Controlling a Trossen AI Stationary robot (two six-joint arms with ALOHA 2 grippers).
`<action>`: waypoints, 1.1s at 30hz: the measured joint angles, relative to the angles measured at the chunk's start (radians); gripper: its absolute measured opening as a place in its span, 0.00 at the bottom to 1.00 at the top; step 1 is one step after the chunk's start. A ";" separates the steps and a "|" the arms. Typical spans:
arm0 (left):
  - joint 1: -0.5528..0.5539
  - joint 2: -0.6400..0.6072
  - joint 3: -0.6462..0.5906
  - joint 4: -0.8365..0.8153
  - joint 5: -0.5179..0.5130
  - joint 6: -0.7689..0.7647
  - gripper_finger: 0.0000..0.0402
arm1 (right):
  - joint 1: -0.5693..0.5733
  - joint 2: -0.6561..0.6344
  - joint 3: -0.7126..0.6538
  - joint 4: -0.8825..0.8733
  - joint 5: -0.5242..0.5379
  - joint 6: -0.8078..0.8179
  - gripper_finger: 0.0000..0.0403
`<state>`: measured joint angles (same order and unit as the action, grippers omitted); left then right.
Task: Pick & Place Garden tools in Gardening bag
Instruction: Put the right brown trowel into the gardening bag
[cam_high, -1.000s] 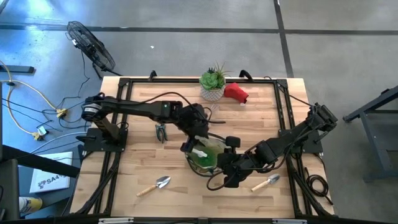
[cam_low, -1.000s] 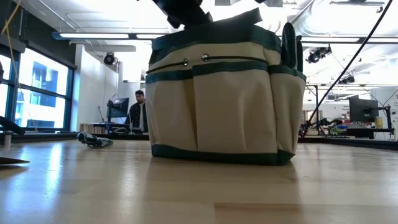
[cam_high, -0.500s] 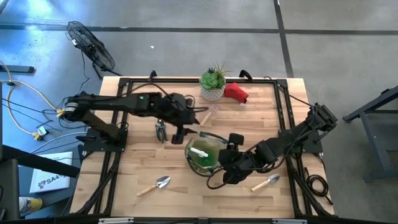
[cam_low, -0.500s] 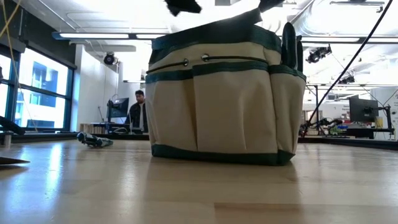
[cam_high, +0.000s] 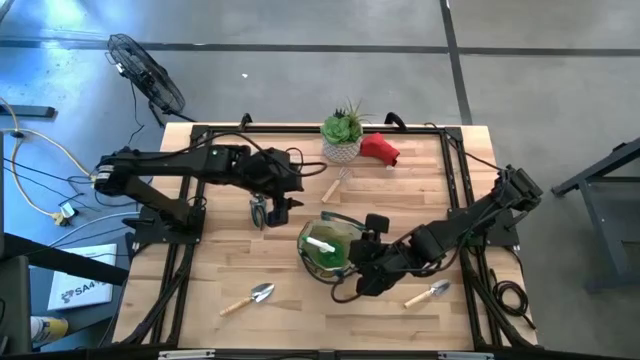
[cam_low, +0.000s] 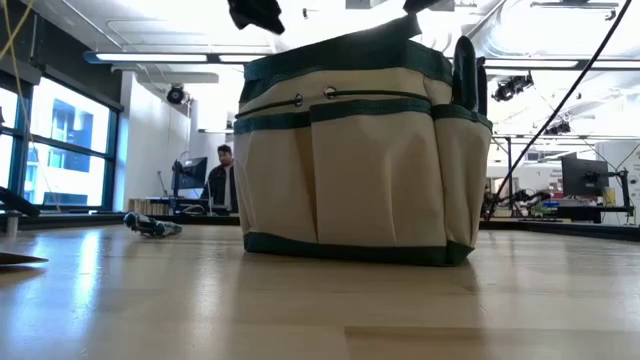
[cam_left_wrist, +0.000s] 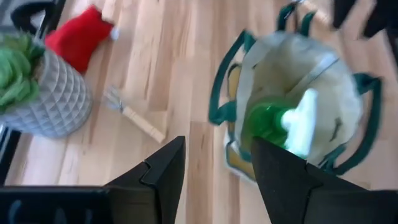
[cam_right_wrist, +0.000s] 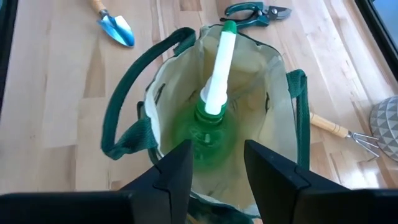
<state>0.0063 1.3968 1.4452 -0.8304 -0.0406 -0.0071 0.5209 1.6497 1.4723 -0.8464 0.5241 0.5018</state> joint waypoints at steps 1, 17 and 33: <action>0.000 0.003 -0.001 -0.013 -0.001 -0.006 0.44 | 0.000 0.000 0.000 0.001 -0.001 -0.001 0.34; 0.000 0.001 -0.001 -0.113 -0.057 0.060 0.44 | 0.000 0.000 0.000 -0.002 -0.002 -0.027 0.34; -0.040 -0.002 -0.001 -0.133 -0.072 0.051 0.44 | 0.001 0.000 0.000 -0.002 -0.007 -0.028 0.34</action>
<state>-0.0334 1.3949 1.4445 -0.9636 -0.1129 0.0435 0.5220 1.6497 1.4723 -0.8486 0.5173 0.4736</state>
